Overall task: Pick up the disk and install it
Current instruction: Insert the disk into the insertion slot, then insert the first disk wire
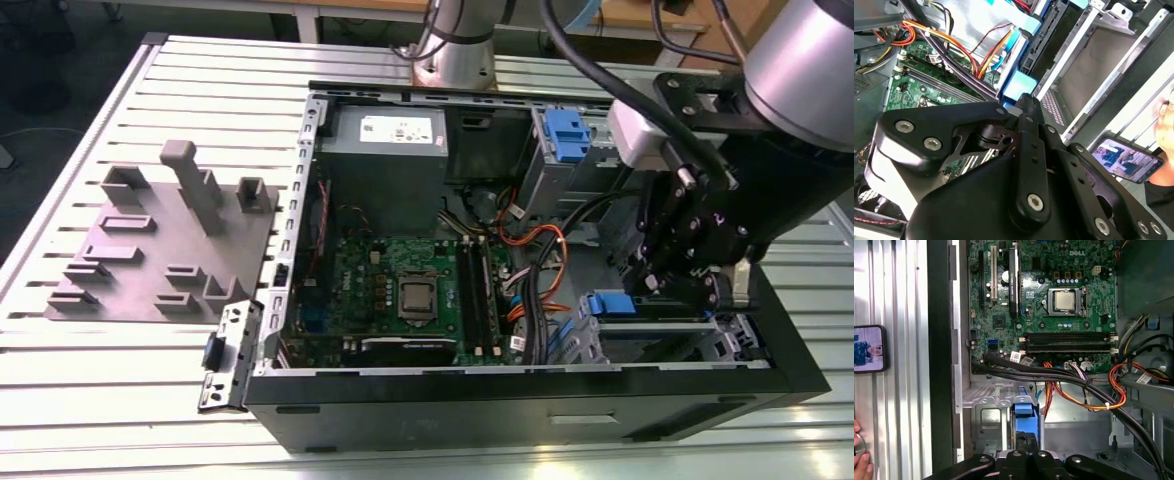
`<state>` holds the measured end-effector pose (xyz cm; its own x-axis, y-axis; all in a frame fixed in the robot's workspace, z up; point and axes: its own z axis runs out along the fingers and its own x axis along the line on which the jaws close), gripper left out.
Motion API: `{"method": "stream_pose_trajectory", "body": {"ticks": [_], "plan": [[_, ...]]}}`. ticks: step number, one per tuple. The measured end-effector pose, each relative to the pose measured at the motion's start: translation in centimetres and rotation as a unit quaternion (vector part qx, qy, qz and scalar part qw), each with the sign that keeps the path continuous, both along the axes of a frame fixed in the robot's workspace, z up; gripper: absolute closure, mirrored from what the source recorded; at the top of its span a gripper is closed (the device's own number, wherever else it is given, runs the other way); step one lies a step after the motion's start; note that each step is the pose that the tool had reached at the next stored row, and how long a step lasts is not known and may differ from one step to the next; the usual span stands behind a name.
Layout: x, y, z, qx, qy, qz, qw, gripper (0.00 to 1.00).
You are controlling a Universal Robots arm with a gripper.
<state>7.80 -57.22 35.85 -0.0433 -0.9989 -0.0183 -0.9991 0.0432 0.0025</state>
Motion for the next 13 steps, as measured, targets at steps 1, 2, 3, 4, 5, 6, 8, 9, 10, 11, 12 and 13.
{"method": "stream_pose_trajectory", "body": {"ticks": [1, 2, 3, 4, 5, 6, 8, 9, 10, 11, 12, 13], "plan": [[0.01, 0.00, -0.18, 0.0000, 0.0000, 0.000, 1.00000, 0.89], [0.01, 0.00, -0.34, 0.0000, 0.0000, 0.000, 1.00000, 0.89], [0.01, 0.00, -0.41, 0.0000, 0.0000, 0.000, 1.00000, 0.89], [0.01, 0.00, -0.42, -0.0001, -0.0001, 0.000, 1.00000, 0.89], [0.01, 0.00, -0.42, -0.0002, -0.0001, 0.000, 1.00000, 0.89], [0.01, 0.00, -0.42, -0.0002, -0.0001, 0.000, 1.00000, 0.89], [0.01, 0.00, -0.59, -0.0001, -0.0008, 0.000, 1.00000, 0.89], [0.01, 0.00, -0.59, -0.0001, -0.0009, 0.000, 1.00000, 0.89], [0.01, 0.00, -0.59, -0.0001, -0.0009, 0.000, 1.00000, 0.89], [0.01, 0.00, -0.59, -0.0001, -0.0009, 0.000, 1.00000, 0.89], [0.01, 0.00, -0.60, 0.0000, -0.0009, 0.000, 1.00000, 0.89], [0.01, 0.00, -0.62, -0.0001, -0.0010, 0.000, 1.00000, 0.89]]}}
